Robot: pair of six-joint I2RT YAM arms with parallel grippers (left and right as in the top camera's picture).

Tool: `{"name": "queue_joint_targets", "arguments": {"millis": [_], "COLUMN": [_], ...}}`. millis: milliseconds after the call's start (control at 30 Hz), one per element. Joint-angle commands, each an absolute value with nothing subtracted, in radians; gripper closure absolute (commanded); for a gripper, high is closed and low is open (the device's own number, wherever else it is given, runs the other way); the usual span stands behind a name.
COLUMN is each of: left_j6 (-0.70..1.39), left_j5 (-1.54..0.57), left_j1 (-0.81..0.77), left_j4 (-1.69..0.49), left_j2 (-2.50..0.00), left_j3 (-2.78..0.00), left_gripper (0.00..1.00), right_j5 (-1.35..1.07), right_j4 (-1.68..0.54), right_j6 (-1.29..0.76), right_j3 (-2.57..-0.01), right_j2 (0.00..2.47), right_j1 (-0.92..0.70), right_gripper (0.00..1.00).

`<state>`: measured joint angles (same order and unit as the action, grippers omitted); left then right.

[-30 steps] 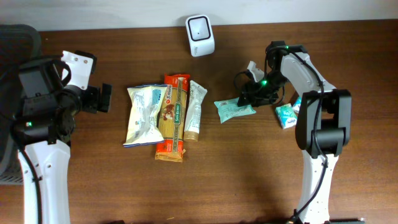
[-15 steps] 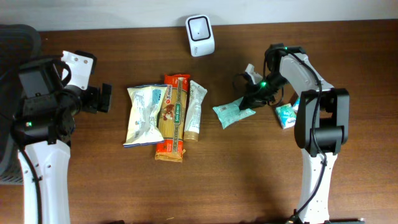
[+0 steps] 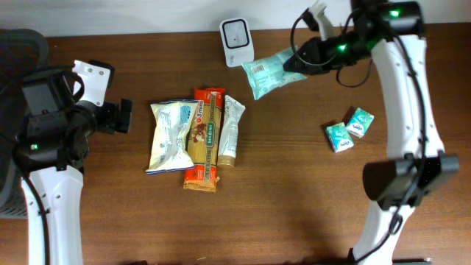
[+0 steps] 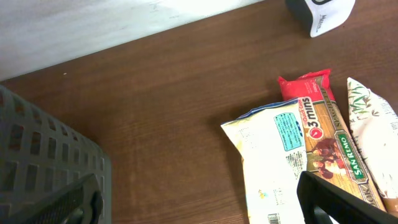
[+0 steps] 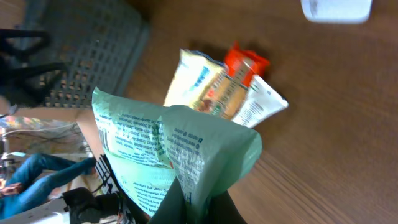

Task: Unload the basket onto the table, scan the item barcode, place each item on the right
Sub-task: 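Carry the mint-green packet to the scanner and hold it over the window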

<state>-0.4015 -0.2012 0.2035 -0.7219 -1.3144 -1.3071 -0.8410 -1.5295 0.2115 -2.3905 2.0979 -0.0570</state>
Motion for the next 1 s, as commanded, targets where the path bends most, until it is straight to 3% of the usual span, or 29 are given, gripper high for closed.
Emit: {"name": "queue_joint_targets", "arguments": {"millis": [0,267,567,633,967], "left_j6": [-0.417,-0.417,-0.417,-0.417,-0.417], "left_j5": [-0.201,-0.201,-0.201,-0.201,-0.201], "left_j1": [0.208,0.208,0.208,0.208,0.208], "left_j4": [-0.721,-0.721,-0.721,-0.721,-0.721], "left_j2": [-1.303,-1.303,-1.303,-1.303,-1.303], "left_j3": [-1.310,-1.310,-1.310,-1.310,-1.310], "left_gripper": [0.01,0.01,0.01,0.01,0.01], "right_j5": [-0.860,-0.588,0.292,0.425,0.532], "right_j4": [-1.533,-1.520,-1.167,-1.021,-0.344], "right_j6": [0.201,0.146,0.104,0.210,0.790], "right_j3": [-2.408,-2.408,-2.381,-2.379,-2.379], "right_j2": [1.991,1.880,1.988,2.056,2.315], "right_j1": [-0.097,-0.243,-0.533,-0.551,-0.508], "right_gripper": [0.96,0.96,0.96,0.96,0.96]}}
